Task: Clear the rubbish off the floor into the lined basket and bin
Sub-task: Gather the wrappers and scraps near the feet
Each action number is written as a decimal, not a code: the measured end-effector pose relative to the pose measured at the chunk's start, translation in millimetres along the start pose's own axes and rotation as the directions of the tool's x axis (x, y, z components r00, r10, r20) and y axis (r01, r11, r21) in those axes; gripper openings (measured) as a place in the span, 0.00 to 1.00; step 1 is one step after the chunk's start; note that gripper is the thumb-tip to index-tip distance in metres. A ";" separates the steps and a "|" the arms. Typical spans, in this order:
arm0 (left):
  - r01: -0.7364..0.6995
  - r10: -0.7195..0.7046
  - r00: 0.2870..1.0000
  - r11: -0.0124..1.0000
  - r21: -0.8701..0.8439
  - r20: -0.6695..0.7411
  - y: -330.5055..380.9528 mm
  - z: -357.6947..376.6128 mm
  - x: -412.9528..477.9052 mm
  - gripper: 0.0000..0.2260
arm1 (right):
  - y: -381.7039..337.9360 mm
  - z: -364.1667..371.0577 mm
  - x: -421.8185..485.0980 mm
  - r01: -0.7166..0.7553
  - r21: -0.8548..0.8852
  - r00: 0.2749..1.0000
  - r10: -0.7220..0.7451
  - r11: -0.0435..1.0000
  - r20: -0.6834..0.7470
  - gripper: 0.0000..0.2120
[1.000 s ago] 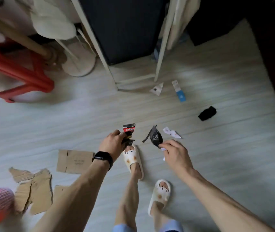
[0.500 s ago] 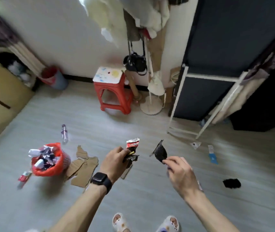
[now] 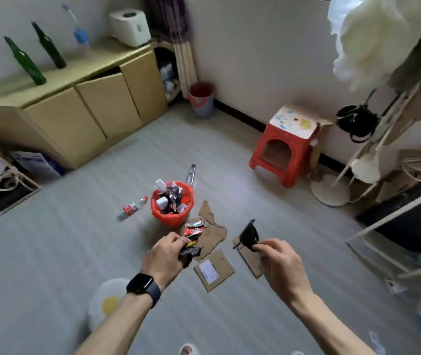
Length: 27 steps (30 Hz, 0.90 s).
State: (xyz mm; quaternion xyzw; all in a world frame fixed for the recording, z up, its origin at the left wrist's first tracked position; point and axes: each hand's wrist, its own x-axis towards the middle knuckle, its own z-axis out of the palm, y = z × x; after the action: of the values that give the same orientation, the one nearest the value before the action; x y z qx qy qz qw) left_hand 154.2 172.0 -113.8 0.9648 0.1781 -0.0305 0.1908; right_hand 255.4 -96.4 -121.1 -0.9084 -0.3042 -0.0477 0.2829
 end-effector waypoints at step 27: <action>0.166 -0.229 0.889 0.968 0.189 0.397 -329.3 79.6 335.2 0.24 | -57.0 382.9 315.9 -0.397 -0.027 0.812 0.365 0.917 0.454 0.15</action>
State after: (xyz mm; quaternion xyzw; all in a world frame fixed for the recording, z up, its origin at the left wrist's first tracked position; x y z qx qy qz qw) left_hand 351.2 537.5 -347.7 0.9245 0.2281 -0.2675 0.1471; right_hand 445.6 314.9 -331.5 -0.9264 -0.1747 0.2321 0.2394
